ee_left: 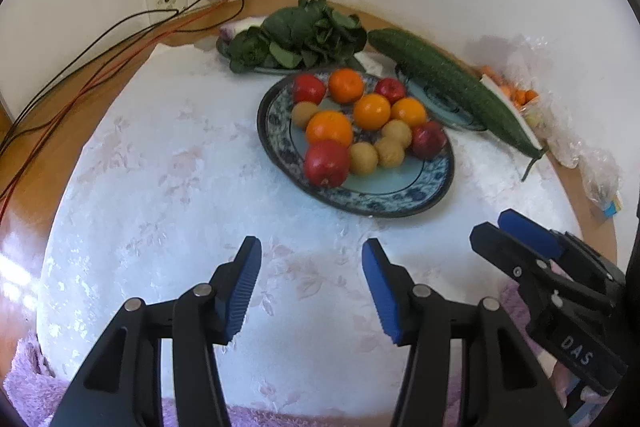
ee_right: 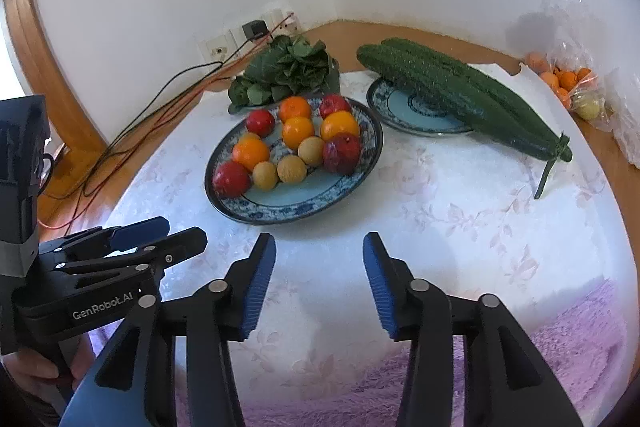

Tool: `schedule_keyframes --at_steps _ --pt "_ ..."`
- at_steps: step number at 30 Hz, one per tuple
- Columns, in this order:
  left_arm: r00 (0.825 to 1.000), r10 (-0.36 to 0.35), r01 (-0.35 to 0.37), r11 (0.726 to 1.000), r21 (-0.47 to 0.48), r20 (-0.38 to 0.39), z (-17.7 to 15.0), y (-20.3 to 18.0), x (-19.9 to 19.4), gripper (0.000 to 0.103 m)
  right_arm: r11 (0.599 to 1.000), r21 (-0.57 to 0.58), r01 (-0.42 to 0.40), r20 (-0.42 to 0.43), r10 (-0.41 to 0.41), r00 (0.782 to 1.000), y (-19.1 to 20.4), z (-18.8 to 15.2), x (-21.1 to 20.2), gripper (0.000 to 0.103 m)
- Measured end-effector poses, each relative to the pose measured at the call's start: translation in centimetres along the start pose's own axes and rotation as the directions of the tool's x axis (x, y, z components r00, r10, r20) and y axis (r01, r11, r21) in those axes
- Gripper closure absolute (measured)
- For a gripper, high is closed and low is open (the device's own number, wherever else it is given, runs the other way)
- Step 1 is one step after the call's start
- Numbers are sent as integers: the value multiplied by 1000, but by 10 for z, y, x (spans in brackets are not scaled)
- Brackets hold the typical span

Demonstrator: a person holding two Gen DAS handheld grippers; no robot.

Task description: Organize fruits

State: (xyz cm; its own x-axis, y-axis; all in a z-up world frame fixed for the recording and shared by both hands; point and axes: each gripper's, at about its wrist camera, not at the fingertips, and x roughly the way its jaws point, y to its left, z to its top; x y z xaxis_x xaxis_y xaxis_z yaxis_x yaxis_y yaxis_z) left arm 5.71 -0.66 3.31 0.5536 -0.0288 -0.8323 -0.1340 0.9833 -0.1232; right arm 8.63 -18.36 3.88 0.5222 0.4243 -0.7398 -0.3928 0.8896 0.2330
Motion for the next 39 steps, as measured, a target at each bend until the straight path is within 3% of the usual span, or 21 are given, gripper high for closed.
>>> schedule_keyframes --at_steps 19,39 --pt "998 56 -56 998 25 -17 -1 -2 23 32 997 -36 71 -43 -72 996 1 -3 34 47" --pt "997 71 -71 997 41 -9 -4 -5 24 31 996 -50 80 -46 -82 996 3 -4 38 45"
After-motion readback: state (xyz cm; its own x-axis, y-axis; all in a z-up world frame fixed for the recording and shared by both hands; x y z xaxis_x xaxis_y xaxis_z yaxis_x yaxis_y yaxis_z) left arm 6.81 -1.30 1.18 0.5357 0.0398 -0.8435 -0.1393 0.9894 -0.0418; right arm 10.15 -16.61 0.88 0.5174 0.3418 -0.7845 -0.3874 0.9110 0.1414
